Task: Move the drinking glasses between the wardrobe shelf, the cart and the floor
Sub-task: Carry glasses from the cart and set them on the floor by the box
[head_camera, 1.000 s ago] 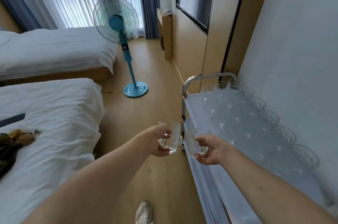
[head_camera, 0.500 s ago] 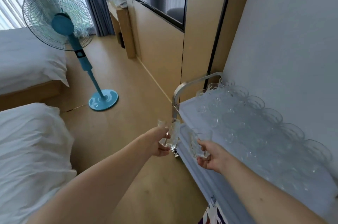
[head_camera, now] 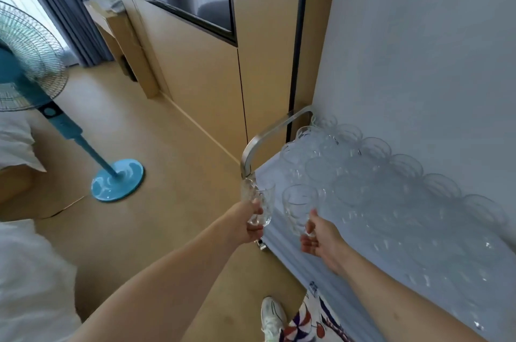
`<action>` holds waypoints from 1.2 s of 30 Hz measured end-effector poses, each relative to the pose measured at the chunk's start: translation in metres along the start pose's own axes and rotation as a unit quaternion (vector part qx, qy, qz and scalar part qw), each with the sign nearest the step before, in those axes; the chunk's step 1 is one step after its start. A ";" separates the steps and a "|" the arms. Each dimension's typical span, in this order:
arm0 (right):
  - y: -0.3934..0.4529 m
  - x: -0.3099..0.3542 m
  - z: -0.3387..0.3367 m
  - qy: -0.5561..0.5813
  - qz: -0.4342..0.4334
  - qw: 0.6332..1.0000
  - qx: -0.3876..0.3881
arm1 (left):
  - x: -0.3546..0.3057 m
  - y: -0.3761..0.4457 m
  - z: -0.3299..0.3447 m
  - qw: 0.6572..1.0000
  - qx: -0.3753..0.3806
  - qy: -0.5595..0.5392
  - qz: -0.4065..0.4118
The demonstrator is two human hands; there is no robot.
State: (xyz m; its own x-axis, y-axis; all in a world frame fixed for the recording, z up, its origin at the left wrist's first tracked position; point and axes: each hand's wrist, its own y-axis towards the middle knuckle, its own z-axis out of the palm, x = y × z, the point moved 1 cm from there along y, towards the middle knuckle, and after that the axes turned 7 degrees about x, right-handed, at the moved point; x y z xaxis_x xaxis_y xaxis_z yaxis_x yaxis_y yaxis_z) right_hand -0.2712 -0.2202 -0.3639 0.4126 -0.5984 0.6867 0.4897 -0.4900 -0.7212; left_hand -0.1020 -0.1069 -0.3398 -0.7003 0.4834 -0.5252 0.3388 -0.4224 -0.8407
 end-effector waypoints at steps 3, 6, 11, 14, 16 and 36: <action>0.014 0.002 0.005 0.025 -0.008 1.000 -0.008 | -0.005 0.021 0.006 0.999 0.005 -0.033 0.009; 0.032 0.003 0.005 0.031 -0.022 0.999 -0.027 | -0.015 0.046 0.013 0.998 0.012 -0.055 0.025; 0.054 -0.006 0.004 0.035 -0.044 0.997 -0.050 | -0.017 0.077 0.019 0.998 0.010 -0.045 0.034; 0.064 -0.011 0.006 0.046 -0.060 0.995 -0.066 | -0.020 0.089 0.020 0.999 0.024 -0.017 0.027; 0.068 -0.017 0.007 0.072 -0.066 0.992 -0.078 | -0.022 0.094 0.020 0.999 0.040 0.016 0.022; 0.078 -0.035 0.041 0.095 -0.097 0.964 -0.231 | -0.048 0.122 0.013 0.965 0.084 0.243 0.058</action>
State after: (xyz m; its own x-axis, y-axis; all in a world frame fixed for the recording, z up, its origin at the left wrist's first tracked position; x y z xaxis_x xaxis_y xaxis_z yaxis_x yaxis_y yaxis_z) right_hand -0.2160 -0.2117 -0.4407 0.1791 -0.5511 0.8150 0.1318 -0.8074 -0.5750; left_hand -0.0354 -0.1914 -0.4157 -0.2717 0.7106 -0.6490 0.2624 -0.5941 -0.7604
